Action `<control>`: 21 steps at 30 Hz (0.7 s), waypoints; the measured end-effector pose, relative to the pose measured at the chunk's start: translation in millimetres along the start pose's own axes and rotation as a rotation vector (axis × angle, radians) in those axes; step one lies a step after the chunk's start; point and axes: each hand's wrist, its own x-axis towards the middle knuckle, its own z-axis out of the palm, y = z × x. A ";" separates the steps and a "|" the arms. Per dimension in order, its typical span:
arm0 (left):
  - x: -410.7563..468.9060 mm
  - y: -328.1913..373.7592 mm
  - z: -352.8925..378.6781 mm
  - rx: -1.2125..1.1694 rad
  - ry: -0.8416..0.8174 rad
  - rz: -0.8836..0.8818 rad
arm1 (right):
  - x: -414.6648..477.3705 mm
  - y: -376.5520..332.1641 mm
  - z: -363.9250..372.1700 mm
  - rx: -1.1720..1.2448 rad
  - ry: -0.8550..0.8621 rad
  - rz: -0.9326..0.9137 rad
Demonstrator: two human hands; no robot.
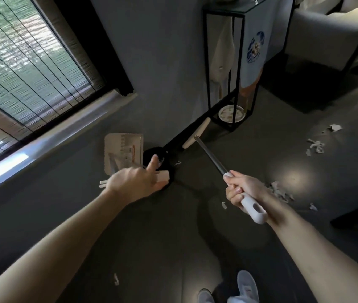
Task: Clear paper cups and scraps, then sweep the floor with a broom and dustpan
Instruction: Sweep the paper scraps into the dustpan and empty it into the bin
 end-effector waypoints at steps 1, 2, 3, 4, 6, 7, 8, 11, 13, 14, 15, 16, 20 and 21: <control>-5.6 -5.9 -8.8 -0.114 0.055 -0.102 | -2.4 0.0 3.2 0.001 -0.004 -0.008; -10.7 -11.9 -16.2 -0.225 0.139 -0.178 | -5.3 0.0 6.3 0.004 -0.005 -0.016; -14.8 -17.1 -21.9 -0.320 0.232 -0.224 | -8.3 0.0 9.0 0.009 -0.004 -0.028; -17.7 -23.0 -29.3 -0.423 0.300 -0.251 | -11.6 -0.3 11.2 0.017 -0.005 -0.043; -20.4 -34.0 -44.1 -0.692 0.396 -0.288 | -19.5 -1.9 14.1 0.026 -0.006 -0.072; -21.4 -38.5 -49.3 -0.805 0.450 -0.290 | -24.0 -3.0 14.4 0.027 -0.006 -0.082; -22.3 -41.1 -52.4 -0.872 0.505 -0.275 | -28.2 -4.6 13.8 0.027 -0.007 -0.090; -16.4 -36.7 -50.2 -0.907 0.581 -0.206 | -39.8 -9.8 8.1 0.034 -0.003 -0.115; -1.9 -23.4 -41.8 -0.972 0.547 -0.213 | -47.9 -12.0 0.4 0.052 0.000 -0.133; 7.1 -13.1 -37.1 -1.030 0.516 -0.221 | -52.0 -13.2 -4.8 0.058 0.003 -0.147; 15.7 -0.4 -33.3 -1.097 0.482 -0.229 | -56.7 -14.9 -11.8 0.061 0.014 -0.161; 24.8 14.0 -29.6 -1.157 0.452 -0.233 | -61.7 -17.6 -19.6 0.061 0.032 -0.177; 64.8 86.8 -25.9 -1.262 0.358 -0.220 | -75.9 -40.4 -62.6 0.140 0.095 -0.211; 76.4 107.3 -29.0 -1.262 0.340 -0.195 | -77.9 -48.9 -76.4 0.169 0.110 -0.215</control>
